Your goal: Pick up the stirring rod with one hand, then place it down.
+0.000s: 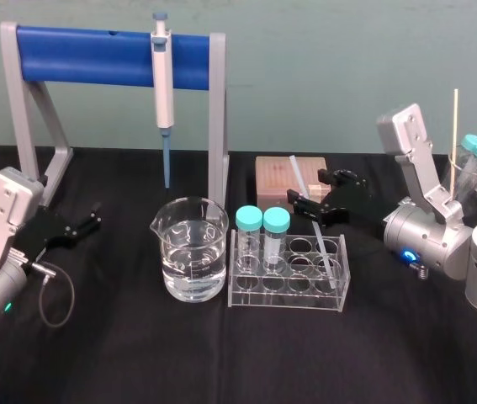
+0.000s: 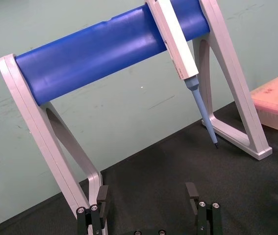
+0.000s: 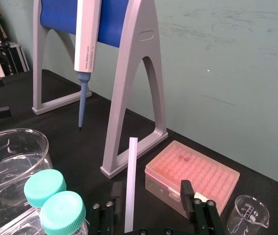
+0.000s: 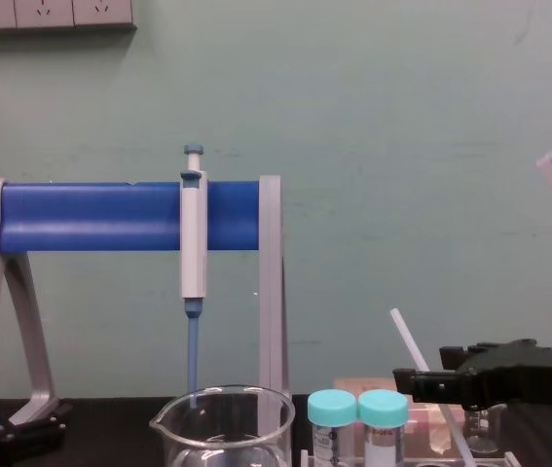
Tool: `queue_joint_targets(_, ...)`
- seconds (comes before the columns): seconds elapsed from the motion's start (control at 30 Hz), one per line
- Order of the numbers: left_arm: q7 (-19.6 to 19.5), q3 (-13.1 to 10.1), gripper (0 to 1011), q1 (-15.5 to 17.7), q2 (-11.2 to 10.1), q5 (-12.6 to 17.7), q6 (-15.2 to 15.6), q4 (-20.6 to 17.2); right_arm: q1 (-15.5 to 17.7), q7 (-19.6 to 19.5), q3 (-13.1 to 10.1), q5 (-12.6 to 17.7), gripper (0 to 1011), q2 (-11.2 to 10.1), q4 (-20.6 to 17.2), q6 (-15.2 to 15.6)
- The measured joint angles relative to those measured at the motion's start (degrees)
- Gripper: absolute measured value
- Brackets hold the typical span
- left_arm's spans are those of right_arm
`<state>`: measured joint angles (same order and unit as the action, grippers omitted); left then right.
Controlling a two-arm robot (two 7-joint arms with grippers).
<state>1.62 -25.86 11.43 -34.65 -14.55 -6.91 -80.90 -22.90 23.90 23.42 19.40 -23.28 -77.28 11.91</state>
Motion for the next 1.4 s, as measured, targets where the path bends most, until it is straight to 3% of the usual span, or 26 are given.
queue_joint_targets(0.47, 0.00, 0.00, 1000, 0.00, 0.00, 0.00, 0.00, 0.00, -0.04, 0.02, 0.01, 0.06, 392, 0.00, 0.02, -0.04)
queue_joint_targets(0.57, 0.00, 0.00, 1001, 0.00, 0.00, 0.00, 0.00, 0.00, -0.04, 0.02, 0.01, 0.06, 244, 0.00, 0.02, -0.05)
queue_joint_targets(0.77, 0.00, 0.00, 1000, 0.00, 0.00, 0.00, 0.00, 0.00, -0.04, 0.06, 0.01, 0.06, 86, 0.00, 0.02, -0.06)
queue_joint_targets(1.23, 0.00, 0.00, 1000, 0.00, 0.00, 0.00, 0.00, 0.00, -0.04, 0.06, 0.01, 0.06, 79, 0.00, 0.02, -0.06)
queue_joint_targets(1.4, 0.00, 0.00, 1000, 0.00, 0.00, 0.00, 0.00, 0.00, 0.71, 0.18, -0.78, 0.65, 79, 0.36, -0.35, -2.00)
